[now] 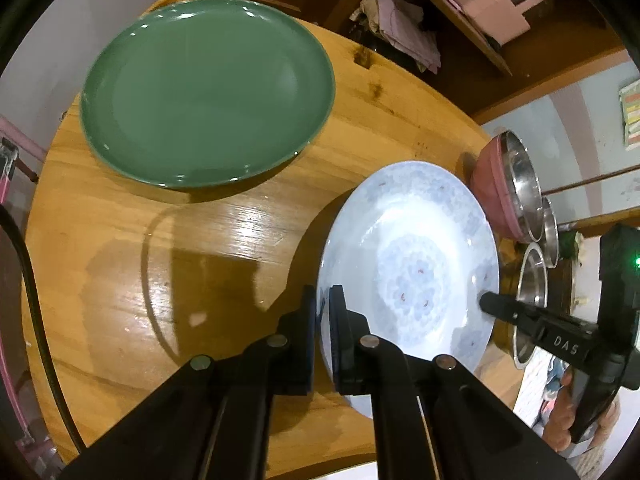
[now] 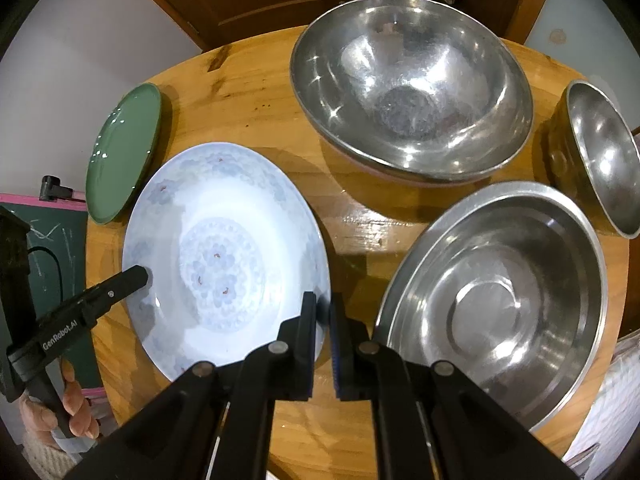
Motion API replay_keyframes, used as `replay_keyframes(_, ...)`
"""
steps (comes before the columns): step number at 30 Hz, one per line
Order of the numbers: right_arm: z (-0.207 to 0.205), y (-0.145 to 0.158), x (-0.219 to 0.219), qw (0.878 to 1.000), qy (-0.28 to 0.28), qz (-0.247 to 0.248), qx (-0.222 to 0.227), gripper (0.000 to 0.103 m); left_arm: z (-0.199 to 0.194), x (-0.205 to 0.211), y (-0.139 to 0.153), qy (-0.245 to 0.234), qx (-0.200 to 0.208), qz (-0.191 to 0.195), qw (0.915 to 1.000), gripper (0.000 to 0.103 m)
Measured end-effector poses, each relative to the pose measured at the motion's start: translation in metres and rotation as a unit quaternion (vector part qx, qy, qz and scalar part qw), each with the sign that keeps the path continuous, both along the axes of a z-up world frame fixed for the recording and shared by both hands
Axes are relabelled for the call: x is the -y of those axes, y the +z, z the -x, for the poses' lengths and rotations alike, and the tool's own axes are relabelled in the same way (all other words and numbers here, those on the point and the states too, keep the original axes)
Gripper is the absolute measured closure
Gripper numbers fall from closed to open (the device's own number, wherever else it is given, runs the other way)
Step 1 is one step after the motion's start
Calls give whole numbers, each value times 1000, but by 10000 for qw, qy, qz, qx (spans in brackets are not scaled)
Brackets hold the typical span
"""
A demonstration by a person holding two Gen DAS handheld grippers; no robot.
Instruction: Organize plates and bowls
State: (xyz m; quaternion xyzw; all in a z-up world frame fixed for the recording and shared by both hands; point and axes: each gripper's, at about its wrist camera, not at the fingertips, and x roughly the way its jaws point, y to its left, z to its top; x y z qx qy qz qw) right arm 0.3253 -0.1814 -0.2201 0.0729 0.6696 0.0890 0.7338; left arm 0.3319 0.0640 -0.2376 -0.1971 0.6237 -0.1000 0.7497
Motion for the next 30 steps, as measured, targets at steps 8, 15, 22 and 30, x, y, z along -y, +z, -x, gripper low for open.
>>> replay_keyframes(8, 22, 25, -5, 9998, 32, -105, 145, 97, 23, -8, 38, 57, 138, -71, 9999, 100)
replay_keyframes(15, 69, 61, -15, 9990, 132, -260, 352, 97, 70, -22, 80, 102, 355, -55, 9993, 100)
replay_keyframes(22, 136, 80, -23, 9980, 295, -335, 437, 97, 143, -36, 98, 14, 401, -88, 9992, 100)
replay_keyframes(30, 210, 54, -34, 9983, 381, -292, 331, 97, 216, -40, 74, 57, 238, -54, 9997, 99)
